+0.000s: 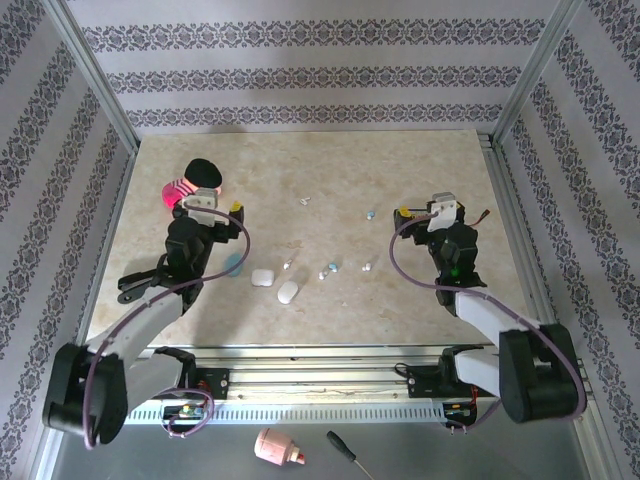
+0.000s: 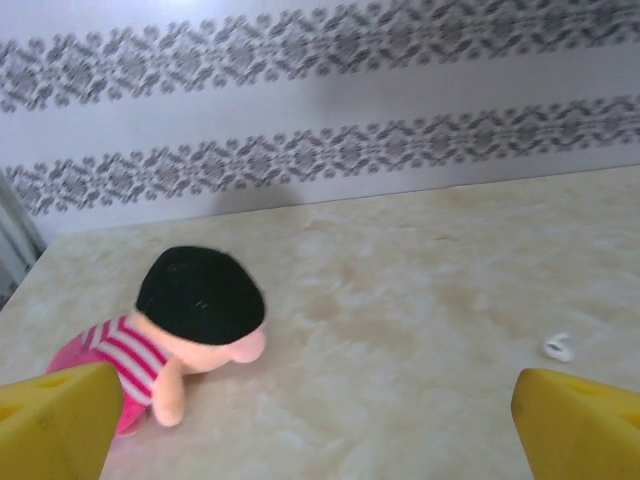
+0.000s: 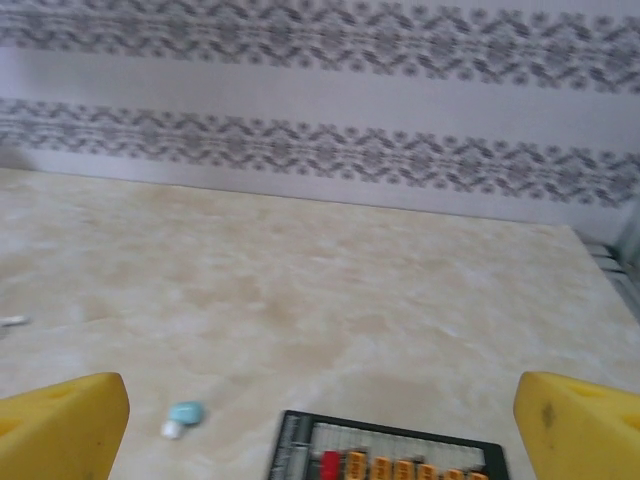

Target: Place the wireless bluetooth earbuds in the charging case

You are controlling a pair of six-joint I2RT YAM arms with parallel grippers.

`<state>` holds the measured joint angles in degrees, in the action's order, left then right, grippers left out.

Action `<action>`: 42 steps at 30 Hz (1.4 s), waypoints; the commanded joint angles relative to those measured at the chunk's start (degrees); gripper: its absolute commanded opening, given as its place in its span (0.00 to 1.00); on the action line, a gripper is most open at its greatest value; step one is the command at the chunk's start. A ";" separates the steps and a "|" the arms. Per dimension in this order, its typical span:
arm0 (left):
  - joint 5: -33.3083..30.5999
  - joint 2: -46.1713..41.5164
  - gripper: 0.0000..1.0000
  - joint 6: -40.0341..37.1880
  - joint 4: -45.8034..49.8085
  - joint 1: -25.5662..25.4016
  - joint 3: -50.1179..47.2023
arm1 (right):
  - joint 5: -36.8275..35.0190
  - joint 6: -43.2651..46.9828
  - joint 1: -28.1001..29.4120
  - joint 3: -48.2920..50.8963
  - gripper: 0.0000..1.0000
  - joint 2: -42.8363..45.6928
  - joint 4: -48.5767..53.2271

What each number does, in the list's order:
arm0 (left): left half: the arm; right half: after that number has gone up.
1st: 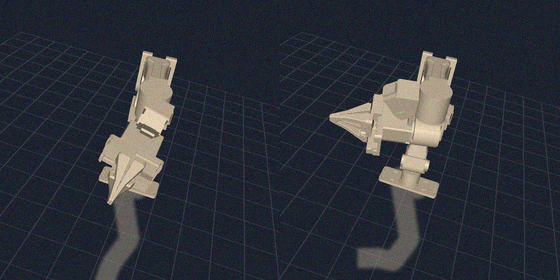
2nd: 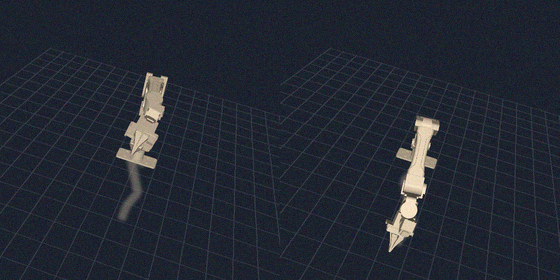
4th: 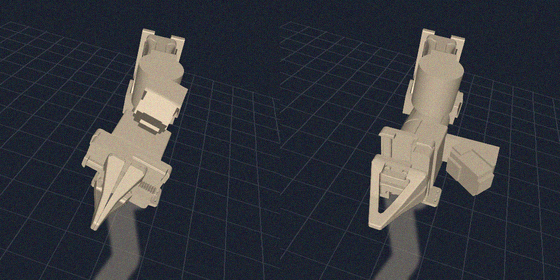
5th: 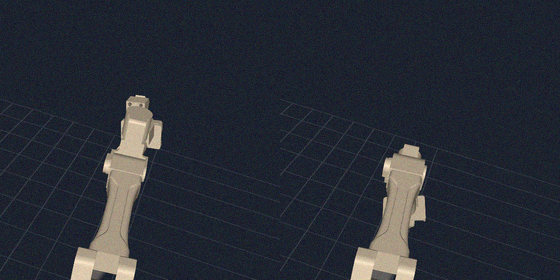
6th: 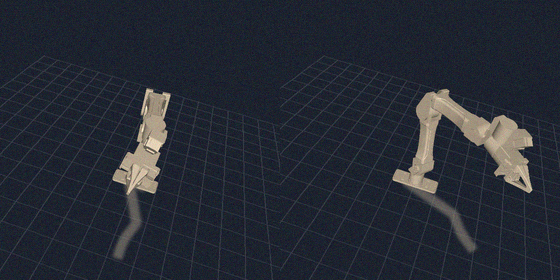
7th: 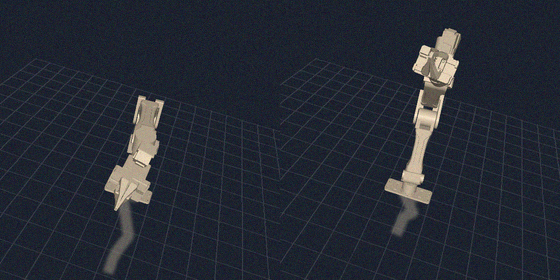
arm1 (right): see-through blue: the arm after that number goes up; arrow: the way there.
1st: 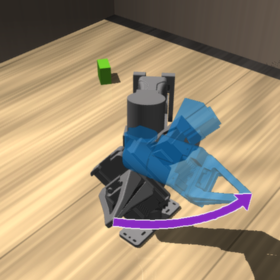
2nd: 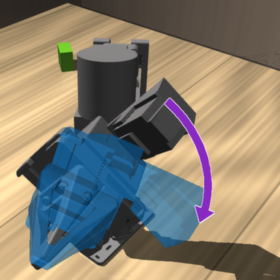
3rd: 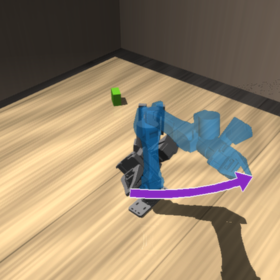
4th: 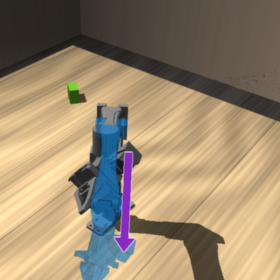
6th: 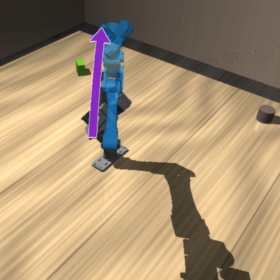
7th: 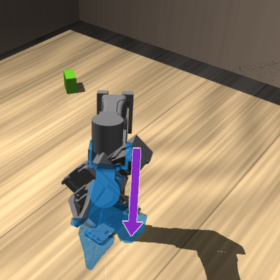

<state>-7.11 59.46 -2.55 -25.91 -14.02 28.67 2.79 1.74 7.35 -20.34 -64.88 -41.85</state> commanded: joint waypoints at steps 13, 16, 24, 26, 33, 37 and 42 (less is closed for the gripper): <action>-3.48 -9.00 1.00 11.86 33.61 -25.76 3.28 | 13.00 -4.15 18.19 -2.61 0.98 10.24 20.70; -3.11 -8.02 1.00 14.69 32.17 -28.28 0.94 | 13.09 -5.75 19.86 -1.82 0.98 11.11 21.62; -2.90 1.47 0.99 21.83 28.11 -32.60 -1.96 | 13.19 -7.37 20.97 -0.33 0.98 11.45 23.31; -2.99 4.41 0.98 23.41 27.78 -33.29 -1.91 | 13.06 -7.37 20.95 -0.14 0.98 11.10 23.36; -2.20 10.48 0.87 26.02 27.46 -34.39 -1.11 | 13.03 -7.50 20.98 0.19 0.98 9.43 22.22; -0.68 12.85 0.83 26.54 26.69 -34.49 -0.74 | 13.14 -8.14 21.12 0.30 0.98 9.38 21.81; -0.18 15.53 0.76 27.05 25.94 -34.54 -0.37 | 12.74 -8.55 21.21 2.03 0.98 10.26 22.08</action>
<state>-7.92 74.11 23.00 1.93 -47.64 27.14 15.09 -5.87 28.01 -20.01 -55.35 -19.03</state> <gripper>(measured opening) 0.767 0.982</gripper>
